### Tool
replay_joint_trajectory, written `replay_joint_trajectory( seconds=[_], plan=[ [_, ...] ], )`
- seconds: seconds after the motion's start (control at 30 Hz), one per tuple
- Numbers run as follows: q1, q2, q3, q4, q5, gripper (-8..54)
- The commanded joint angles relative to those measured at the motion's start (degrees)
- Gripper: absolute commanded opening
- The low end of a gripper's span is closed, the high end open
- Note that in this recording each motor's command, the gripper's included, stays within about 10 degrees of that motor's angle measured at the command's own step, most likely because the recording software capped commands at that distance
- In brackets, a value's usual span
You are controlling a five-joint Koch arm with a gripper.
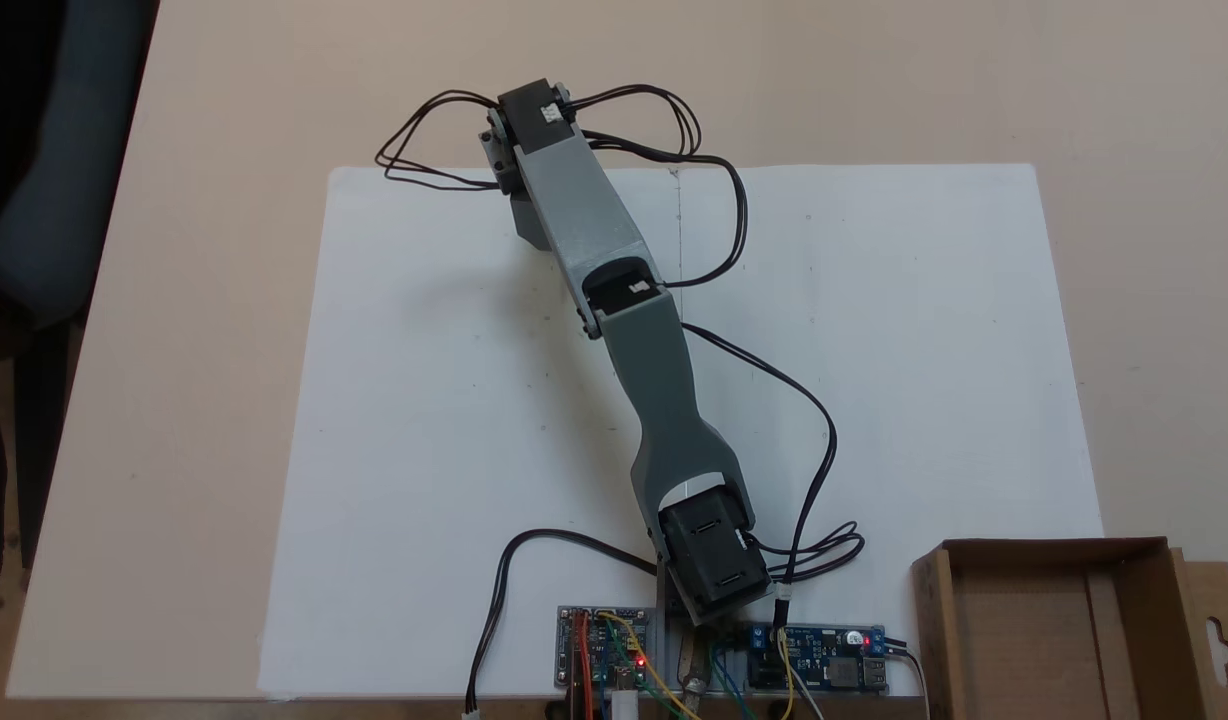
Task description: Grasp a green dice and put it in the bin.
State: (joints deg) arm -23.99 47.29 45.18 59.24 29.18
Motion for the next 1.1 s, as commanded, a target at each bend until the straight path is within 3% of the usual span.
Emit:
replay_joint_trajectory(
  seconds=[0.0, 1.07],
  plan=[
    [-0.3, 1.5, -2.5, -0.4, 3.8, 42.1],
    [-0.4, -4.0, -2.5, -5.4, 3.8, 41.2]
  ],
)
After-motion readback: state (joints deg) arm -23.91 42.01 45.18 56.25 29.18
